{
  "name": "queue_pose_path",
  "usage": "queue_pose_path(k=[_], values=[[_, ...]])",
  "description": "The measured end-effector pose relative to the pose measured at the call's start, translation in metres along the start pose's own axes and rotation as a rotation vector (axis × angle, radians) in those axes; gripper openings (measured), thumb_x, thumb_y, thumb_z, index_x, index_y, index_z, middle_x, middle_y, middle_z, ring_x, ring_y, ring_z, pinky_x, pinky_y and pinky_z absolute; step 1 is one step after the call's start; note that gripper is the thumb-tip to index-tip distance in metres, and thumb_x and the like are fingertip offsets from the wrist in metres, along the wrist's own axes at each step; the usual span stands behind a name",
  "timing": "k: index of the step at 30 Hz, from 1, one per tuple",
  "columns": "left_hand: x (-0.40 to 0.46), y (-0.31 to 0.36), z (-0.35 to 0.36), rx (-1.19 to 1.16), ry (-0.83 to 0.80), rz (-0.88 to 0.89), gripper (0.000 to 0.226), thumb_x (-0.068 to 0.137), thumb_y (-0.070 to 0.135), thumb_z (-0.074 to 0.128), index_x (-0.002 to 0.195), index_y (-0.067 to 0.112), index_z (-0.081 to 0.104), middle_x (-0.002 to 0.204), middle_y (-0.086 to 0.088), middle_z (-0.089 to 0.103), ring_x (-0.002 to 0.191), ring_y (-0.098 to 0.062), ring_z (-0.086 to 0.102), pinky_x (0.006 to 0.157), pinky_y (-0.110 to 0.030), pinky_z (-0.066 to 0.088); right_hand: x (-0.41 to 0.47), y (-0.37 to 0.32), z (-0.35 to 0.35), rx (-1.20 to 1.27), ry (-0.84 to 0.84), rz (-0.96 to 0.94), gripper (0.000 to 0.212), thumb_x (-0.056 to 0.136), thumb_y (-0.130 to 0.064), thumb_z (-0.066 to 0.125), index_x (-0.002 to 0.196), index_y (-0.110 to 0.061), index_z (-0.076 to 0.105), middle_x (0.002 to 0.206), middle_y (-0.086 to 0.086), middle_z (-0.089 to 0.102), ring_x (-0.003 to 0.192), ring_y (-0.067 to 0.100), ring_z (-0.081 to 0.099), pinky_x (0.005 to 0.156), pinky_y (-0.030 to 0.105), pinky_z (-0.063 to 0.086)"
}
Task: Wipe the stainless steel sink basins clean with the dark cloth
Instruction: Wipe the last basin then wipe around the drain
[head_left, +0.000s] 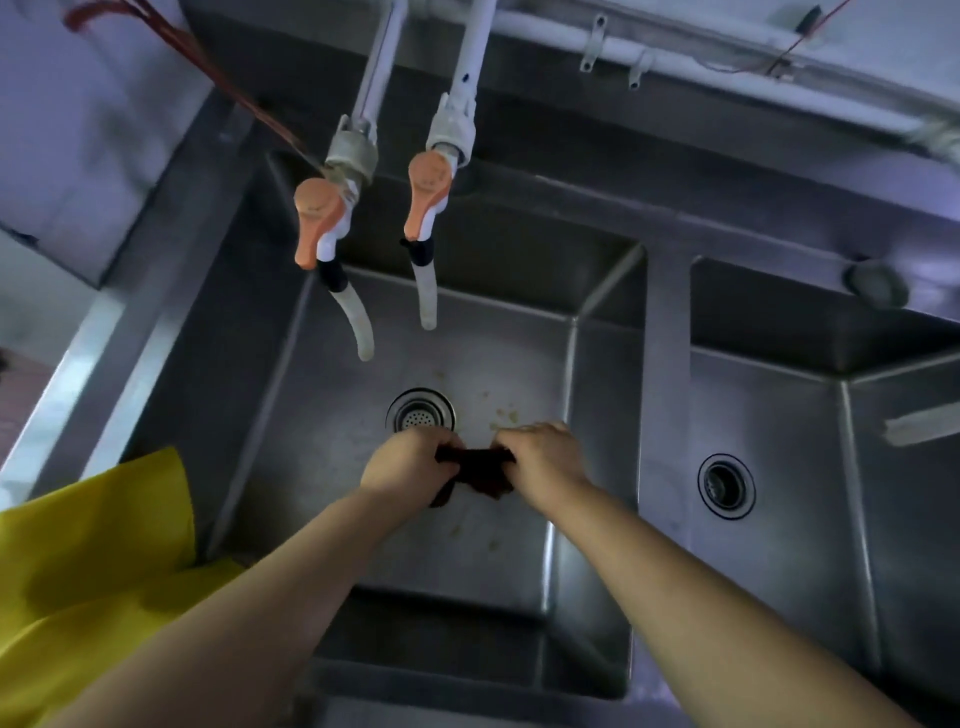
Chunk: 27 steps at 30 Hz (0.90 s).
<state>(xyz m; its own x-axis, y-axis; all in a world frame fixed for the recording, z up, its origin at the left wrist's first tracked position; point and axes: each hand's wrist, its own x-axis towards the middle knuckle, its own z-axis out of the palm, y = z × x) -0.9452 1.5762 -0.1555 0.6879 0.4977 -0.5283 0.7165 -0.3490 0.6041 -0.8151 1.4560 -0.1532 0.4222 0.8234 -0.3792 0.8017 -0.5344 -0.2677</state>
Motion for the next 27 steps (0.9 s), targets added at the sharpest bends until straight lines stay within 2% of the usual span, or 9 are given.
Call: queue_pose_path(k=[3,6,11,13,14,17,20,23,27], values=[[0.02,-0.003,0.026,0.004,-0.054,0.05,0.021,0.079,0.015,0.062,0.091,0.03,0.07,0.084,0.005,0.069,0.081,-0.018,0.064,0.064,-0.027,0.048,-0.003,0.013,0.018,-0.141,0.012,0.05,0.028,0.081,-0.013,0.056,0.105,-0.024,0.065,0.103,0.003,0.067,0.101,0.026,0.056,0.088,0.029,0.032],[0.034,-0.015,0.058,0.1,-0.156,0.119,0.024,0.085,0.017,0.057,0.105,0.024,0.069,0.107,-0.001,0.068,0.097,-0.023,0.064,0.075,-0.031,0.049,-0.014,0.021,0.05,-0.21,-0.109,0.127,0.03,0.08,-0.007,0.053,0.106,-0.018,0.063,0.105,0.009,0.063,0.105,0.029,0.053,0.091,0.033,0.034],[0.033,-0.046,0.091,0.393,-0.496,0.096,0.03,0.091,0.021,0.049,0.118,0.024,0.06,0.122,-0.006,0.061,0.109,-0.026,0.058,0.09,-0.037,0.049,-0.03,0.013,0.103,-0.131,-0.558,0.276,0.034,0.09,-0.007,0.048,0.122,-0.014,0.059,0.122,0.011,0.058,0.114,0.03,0.052,0.093,0.036,0.042],[0.03,-0.058,0.084,0.448,-0.472,0.047,0.031,0.092,0.018,0.046,0.119,0.023,0.06,0.124,-0.006,0.06,0.111,-0.027,0.057,0.091,-0.037,0.048,-0.036,0.007,0.118,-0.044,-0.775,0.398,0.033,0.095,-0.022,0.046,0.127,-0.014,0.055,0.13,0.01,0.054,0.117,0.03,0.052,0.094,0.036,0.046],[0.03,-0.064,0.078,0.482,-0.423,0.032,0.032,0.092,0.017,0.045,0.119,0.023,0.06,0.124,-0.006,0.06,0.112,-0.027,0.057,0.091,-0.037,0.048,-0.038,0.005,0.125,-0.018,-0.802,0.425,0.035,0.096,-0.026,0.046,0.128,-0.013,0.054,0.131,0.011,0.052,0.117,0.03,0.052,0.093,0.036,0.047],[0.033,-0.079,0.059,0.664,-0.294,0.037,0.035,0.092,0.011,0.044,0.123,0.022,0.057,0.123,-0.006,0.06,0.111,-0.026,0.057,0.09,-0.035,0.046,-0.04,0.0,0.137,0.024,-0.617,0.441,0.036,0.095,-0.013,0.044,0.13,-0.008,0.046,0.135,0.014,0.04,0.119,0.033,0.045,0.092,0.038,0.044],[0.042,-0.094,0.047,0.777,-0.234,0.059,0.042,0.089,0.012,0.048,0.131,0.017,0.047,0.128,-0.007,0.052,0.116,-0.026,0.05,0.094,-0.035,0.041,-0.034,-0.002,0.153,-0.002,-0.424,0.348,0.051,0.087,-0.002,0.046,0.137,-0.007,0.033,0.144,0.014,0.024,0.124,0.033,0.031,0.099,0.042,0.035],[0.052,-0.107,0.048,0.829,-0.146,0.154,0.048,0.086,0.017,0.054,0.132,0.016,0.041,0.132,-0.005,0.046,0.12,-0.023,0.044,0.099,-0.034,0.036,-0.022,-0.003,0.179,-0.035,-0.357,0.299,0.065,0.096,-0.027,0.04,0.148,-0.003,0.009,0.156,0.017,0.0,0.139,0.036,0.008,0.115,0.044,0.005],[0.063,-0.121,0.056,0.915,-0.118,0.205,0.08,0.083,0.04,0.06,0.145,0.011,0.018,0.147,-0.01,0.025,0.134,-0.026,0.028,0.109,-0.037,0.025,0.005,0.003,0.209,0.01,-0.237,0.429,0.079,0.097,-0.045,0.032,0.147,-0.001,-0.01,0.154,0.016,-0.024,0.139,0.034,-0.021,0.097,0.037,-0.037]])
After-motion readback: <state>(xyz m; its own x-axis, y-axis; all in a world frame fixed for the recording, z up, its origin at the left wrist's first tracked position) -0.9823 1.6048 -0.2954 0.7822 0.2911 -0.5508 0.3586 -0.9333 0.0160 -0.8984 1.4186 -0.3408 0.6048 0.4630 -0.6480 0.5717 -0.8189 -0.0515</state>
